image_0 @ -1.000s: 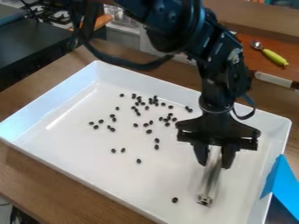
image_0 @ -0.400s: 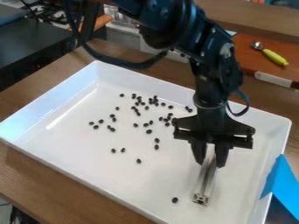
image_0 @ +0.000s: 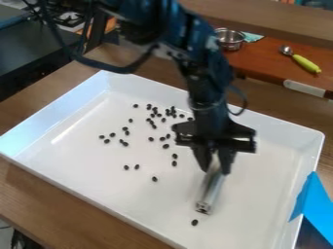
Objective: Sweep into pile
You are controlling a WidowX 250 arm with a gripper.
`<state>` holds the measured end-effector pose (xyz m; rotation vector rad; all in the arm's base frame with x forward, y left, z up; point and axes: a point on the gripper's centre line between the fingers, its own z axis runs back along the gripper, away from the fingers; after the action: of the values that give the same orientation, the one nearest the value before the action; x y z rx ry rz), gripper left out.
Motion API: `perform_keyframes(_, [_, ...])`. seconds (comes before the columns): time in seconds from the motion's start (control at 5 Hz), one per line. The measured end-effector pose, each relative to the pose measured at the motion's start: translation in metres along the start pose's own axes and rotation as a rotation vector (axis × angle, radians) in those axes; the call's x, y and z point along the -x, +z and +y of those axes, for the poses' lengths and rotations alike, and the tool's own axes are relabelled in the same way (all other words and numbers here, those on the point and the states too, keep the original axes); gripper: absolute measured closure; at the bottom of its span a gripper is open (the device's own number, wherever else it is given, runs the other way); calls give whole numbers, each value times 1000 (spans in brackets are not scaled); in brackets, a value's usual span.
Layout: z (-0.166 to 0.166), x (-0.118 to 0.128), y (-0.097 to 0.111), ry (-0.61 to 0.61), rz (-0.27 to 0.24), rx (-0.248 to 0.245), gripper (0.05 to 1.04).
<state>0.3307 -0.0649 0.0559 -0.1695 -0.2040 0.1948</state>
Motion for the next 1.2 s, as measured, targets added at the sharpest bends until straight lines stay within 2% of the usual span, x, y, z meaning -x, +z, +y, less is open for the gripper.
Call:
perform_keyframes(0.2, [30,5,7,-1,6,9,754])
perform_keyframes(0.6, [89,13,21,-18,-12,29,754])
perform_keyframes(0.8, [117,13,26,-18,-51,21,754])
perform_keyframes(1.2, [166,8,35,-49,-128,-36,754])
